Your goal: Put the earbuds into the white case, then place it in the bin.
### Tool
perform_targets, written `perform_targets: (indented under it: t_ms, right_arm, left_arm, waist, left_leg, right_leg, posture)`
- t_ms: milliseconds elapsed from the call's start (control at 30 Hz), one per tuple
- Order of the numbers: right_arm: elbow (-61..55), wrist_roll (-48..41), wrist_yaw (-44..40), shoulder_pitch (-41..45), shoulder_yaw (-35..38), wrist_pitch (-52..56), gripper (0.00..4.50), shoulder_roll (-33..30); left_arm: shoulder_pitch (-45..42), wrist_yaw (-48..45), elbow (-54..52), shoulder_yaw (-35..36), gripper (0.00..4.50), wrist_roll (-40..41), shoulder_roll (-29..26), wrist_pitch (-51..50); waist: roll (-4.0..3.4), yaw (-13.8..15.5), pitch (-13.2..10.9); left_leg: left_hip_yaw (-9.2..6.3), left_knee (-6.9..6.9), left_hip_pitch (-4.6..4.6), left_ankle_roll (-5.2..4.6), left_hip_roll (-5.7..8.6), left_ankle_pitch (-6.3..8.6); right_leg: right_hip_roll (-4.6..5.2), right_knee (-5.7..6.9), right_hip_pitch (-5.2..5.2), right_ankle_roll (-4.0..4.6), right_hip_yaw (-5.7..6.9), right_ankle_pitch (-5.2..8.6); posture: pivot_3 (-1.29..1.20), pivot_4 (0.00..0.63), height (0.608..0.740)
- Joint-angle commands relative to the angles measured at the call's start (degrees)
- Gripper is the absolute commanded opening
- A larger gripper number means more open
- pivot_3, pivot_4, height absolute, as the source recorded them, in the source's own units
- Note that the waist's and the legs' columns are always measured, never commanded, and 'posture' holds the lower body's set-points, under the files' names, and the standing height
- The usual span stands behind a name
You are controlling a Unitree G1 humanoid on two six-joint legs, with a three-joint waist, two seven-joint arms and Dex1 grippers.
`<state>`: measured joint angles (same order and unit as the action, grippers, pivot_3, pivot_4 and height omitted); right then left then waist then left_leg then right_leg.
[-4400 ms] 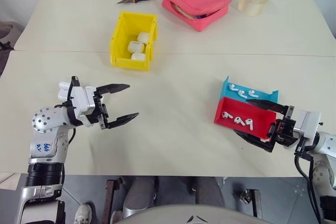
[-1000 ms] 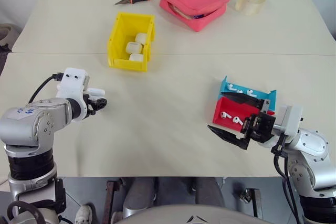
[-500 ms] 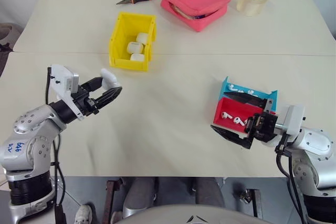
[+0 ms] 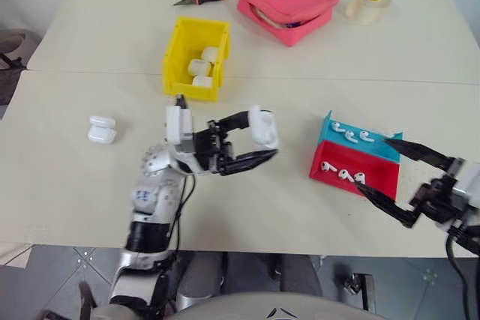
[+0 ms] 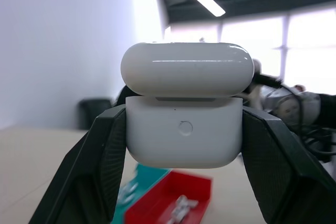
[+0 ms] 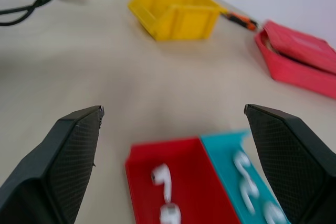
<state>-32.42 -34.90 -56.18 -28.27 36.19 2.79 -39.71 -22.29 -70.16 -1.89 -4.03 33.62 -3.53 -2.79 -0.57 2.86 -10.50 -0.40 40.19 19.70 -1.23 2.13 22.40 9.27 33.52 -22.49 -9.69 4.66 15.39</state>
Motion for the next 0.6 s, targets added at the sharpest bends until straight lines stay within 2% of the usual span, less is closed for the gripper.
perform_targets:
  t_ms: [33,200,333,467,600]
  right_arm:
    - [-2.6,0.6,2.2,-6.3,7.6,2.4,4.5,1.5]
    - [-4.9,4.0,5.7,-14.6,11.9,12.0,4.5,0.0]
    - [-7.4,2.7,6.1,-15.3,11.4,18.6,4.5,-3.2]
    - [-10.6,1.4,9.1,-10.3,8.4,32.1,4.5,-12.0]
    - [-11.1,-2.5,14.6,0.0,3.4,48.1,4.5,-21.0]
  left_arm:
    - [-1.8,-3.2,2.9,-2.2,2.81,1.5,2.9,2.9]
    - [-4.2,-5.6,8.0,-2.7,2.81,0.8,4.3,4.7]
    - [-4.6,-6.8,9.8,-3.6,2.81,-0.5,3.8,6.6]
    - [-4.2,-6.3,9.4,-3.9,2.81,-0.4,3.4,6.5]
    - [-4.2,-6.6,9.5,-4.5,2.81,-1.0,3.1,7.8]
  waist:
    - [-0.02,0.0,0.0]
    - [-0.02,-0.1,0.0]
    - [-0.03,-0.2,0.0]
    - [-0.05,-0.3,0.0]
    - [-0.07,-0.1,0.0]
  left_leg:
    - [0.03,-0.01,-0.02,-0.03,0.0,0.01]
    - [0.04,-0.02,-0.04,-0.12,-0.02,0.05]
    - [-0.3,-0.02,-0.06,-0.15,-0.05,0.07]
    - [-0.38,0.0,-0.05,-0.18,-0.03,0.08]
    - [-0.48,0.03,0.01,-0.18,-0.04,0.08]
  right_leg:
    - [0.0,0.01,0.0,0.0,-0.03,0.0]
    - [0.0,-0.06,0.0,-0.02,-0.11,-0.01]
    - [0.0,-0.09,-0.01,-0.01,-0.13,-0.01]
    - [0.01,-0.09,0.0,-0.01,-0.16,-0.01]
    - [0.02,-0.11,-0.03,0.0,-0.11,-0.01]
  posture:
    - [0.0,0.15,0.74]
    - [0.0,0.15,0.74]
    - [0.0,0.15,0.74]
    - [0.0,0.15,0.74]
    - [0.0,0.15,0.74]
